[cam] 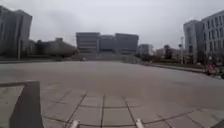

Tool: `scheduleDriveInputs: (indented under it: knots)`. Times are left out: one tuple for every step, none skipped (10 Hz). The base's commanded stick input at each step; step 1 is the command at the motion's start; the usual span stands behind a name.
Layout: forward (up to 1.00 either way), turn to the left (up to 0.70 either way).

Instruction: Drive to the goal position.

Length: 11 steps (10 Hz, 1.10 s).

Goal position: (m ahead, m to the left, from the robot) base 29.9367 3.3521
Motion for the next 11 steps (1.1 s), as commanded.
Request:
scheduleDriveInputs:
  knots:
    - [1.00, -0.16]
    - [1.00, -0.28]
    - [1.00, -0.35]
    - [1.00, -0.35]
    - [1.00, -0.09]
    - [1.00, 0.00]
    - [1.00, 0.00]
    - [1.00, 0.00]
    - [1.00, -0.09]
    - [1.00, -0.31]
    - [1.00, -0.39]
